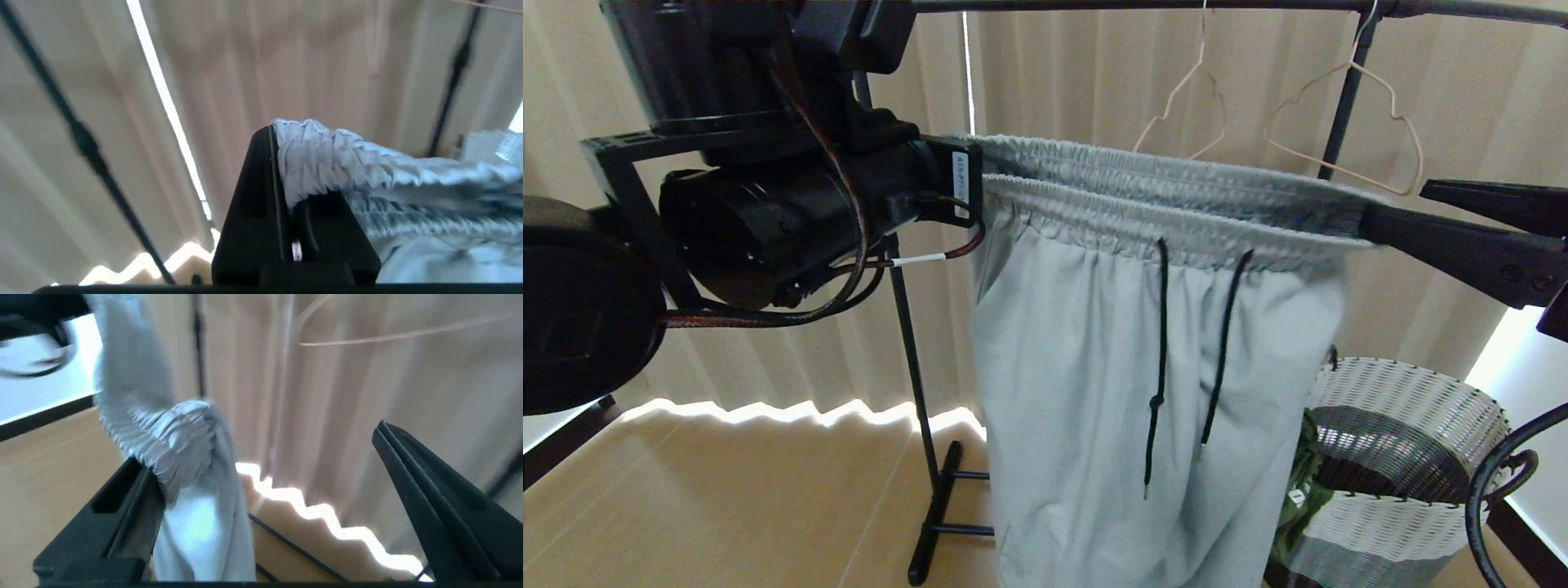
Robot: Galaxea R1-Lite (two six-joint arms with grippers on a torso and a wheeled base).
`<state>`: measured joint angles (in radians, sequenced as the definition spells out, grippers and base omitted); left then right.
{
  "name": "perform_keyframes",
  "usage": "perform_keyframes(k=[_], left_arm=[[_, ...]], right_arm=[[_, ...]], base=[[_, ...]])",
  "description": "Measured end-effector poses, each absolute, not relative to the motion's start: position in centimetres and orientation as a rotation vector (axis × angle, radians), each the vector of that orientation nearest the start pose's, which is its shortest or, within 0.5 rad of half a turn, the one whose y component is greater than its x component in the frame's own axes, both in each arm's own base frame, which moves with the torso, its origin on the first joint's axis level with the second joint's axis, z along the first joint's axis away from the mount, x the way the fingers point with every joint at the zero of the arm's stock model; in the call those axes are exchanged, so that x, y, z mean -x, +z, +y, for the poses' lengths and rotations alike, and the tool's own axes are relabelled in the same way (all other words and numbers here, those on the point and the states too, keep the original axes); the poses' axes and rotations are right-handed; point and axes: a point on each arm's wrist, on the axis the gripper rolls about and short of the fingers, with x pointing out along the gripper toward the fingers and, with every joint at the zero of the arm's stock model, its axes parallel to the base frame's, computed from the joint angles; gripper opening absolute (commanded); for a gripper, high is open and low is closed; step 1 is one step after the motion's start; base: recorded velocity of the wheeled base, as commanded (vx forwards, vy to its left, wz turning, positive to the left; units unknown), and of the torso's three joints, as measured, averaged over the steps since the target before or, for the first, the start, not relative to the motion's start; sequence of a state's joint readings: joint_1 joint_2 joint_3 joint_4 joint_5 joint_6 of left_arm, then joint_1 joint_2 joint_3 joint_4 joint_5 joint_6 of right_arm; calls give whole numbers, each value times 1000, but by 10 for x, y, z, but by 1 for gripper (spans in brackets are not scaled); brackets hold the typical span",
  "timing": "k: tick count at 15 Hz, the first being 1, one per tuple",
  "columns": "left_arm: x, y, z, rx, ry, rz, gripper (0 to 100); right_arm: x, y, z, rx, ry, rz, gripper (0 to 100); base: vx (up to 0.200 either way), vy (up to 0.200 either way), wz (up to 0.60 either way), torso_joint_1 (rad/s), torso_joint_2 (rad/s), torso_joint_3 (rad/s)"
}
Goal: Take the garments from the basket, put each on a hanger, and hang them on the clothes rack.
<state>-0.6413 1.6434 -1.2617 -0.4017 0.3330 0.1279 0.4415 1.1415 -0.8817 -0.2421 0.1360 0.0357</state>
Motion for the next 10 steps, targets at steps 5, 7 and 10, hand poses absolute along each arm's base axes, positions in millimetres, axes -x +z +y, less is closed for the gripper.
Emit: perform_keyframes(k=[5,7,10], left_arm=[[-259,302,-176,-124,-287,-22,0],[-257,298,-174,-135,-286,-7,0],[-244,277,-155,-167,-267,62,0]], right_arm=[[-146,296,72,-28,579,32,100],[-146,291,71,-9,563,46,100],[-152,280,59,77,418,76,100]], base=[[0,0,0,0,0,0],[0,0,0,0,0,0],[0,0,0,0,0,0]])
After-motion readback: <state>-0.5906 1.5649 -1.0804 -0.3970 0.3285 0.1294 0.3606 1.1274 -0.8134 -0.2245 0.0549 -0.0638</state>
